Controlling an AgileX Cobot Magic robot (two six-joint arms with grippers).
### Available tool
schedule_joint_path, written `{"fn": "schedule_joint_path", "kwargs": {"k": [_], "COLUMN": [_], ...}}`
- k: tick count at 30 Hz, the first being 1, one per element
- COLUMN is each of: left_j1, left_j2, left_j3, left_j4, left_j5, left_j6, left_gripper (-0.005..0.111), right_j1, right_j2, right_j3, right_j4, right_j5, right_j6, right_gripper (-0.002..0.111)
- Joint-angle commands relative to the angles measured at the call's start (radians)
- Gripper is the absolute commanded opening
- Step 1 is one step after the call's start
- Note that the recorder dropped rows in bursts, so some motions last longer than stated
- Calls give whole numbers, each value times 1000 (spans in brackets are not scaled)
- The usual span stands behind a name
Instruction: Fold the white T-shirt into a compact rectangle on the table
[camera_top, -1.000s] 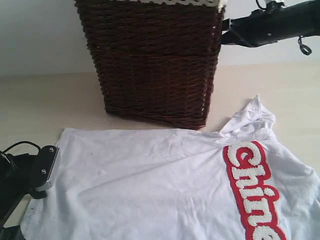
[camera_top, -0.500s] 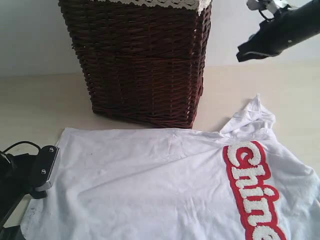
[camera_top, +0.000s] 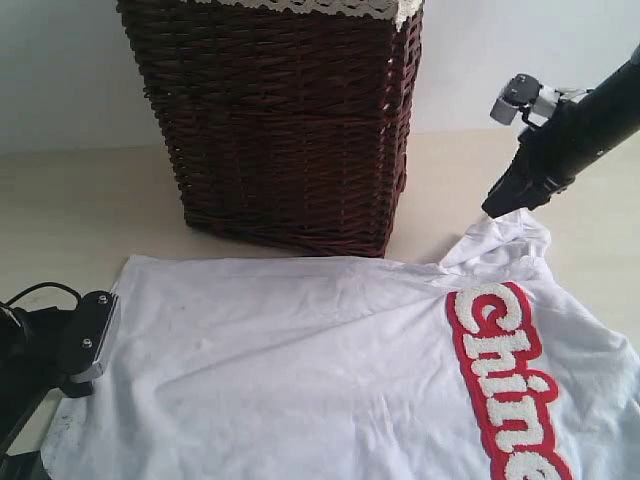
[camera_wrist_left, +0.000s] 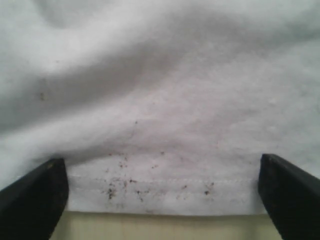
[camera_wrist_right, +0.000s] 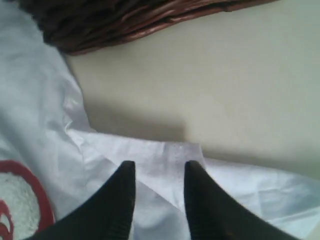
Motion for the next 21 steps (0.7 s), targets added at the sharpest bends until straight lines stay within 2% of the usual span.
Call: {"fn": "schedule_joint_path", "kwargs": {"k": [1, 14, 17, 21], "left_j1": [-6, -6, -6, -6], "left_j2": [35, 35, 35, 35], "left_j3": [21, 21, 21, 21], "left_j4": [9, 9, 9, 9], "left_j5": [-9, -9, -9, -9], "left_j6": [-3, -3, -3, -3], "left_gripper": [100, 100, 100, 100], "right_j1": [3, 3, 3, 3], "right_j2": [2, 85, 86, 106], "right_j3": [6, 6, 6, 6], "right_j4": [-10, -55, -56, -56], "right_j5": [16, -73, -106, -88], "right_j6": [-162, -159, -159, -159], "right_gripper": [43, 39, 36, 4]}}
